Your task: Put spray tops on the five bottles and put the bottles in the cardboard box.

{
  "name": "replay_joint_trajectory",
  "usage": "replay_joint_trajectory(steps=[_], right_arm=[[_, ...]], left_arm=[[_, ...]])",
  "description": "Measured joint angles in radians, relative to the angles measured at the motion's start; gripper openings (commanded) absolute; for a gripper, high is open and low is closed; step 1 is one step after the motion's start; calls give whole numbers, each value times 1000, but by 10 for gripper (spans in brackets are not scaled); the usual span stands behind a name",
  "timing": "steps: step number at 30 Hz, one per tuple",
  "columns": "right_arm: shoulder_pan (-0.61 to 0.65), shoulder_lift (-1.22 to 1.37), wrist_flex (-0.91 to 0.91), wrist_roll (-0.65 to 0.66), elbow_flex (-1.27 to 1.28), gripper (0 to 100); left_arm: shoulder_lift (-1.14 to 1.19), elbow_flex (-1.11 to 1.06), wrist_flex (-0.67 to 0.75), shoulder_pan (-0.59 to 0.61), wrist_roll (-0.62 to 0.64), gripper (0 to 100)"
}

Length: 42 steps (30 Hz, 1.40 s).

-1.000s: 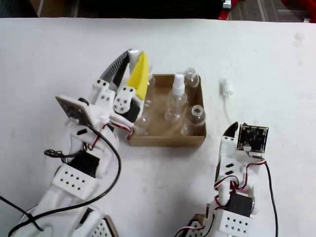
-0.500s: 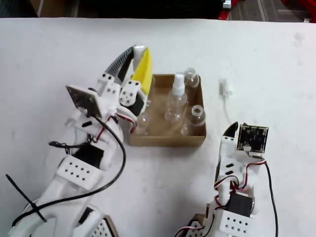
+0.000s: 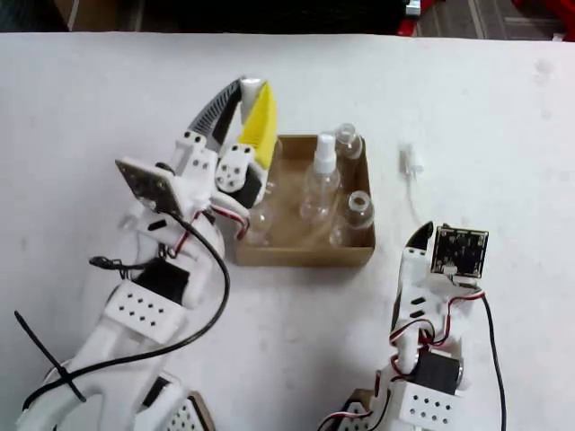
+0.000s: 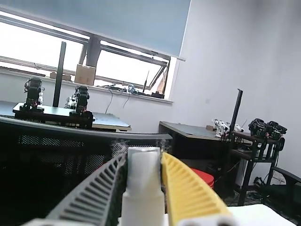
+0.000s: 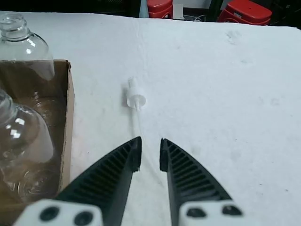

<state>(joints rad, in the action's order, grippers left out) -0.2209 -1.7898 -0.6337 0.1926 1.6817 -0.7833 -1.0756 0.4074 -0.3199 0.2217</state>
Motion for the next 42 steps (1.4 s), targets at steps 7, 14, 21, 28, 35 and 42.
replay_joint_trajectory(steps=[7,14,21,28,35,42], right_arm=[[0,0,0,0,0,54],[0,0,0,0,0,54],[0,0,0,0,0,54],[0,0,0,0,0,54],[0,0,0,0,0,54],[0,0,0,0,0,55]], left_arm=[[0,0,6,0,0,20],[66,2,6,11,0,20],[114,2,69,18,0,20],[118,-38,80,15,0,20],[8,-160,80,14,0,21],[-77,-276,80,6,0,22]])
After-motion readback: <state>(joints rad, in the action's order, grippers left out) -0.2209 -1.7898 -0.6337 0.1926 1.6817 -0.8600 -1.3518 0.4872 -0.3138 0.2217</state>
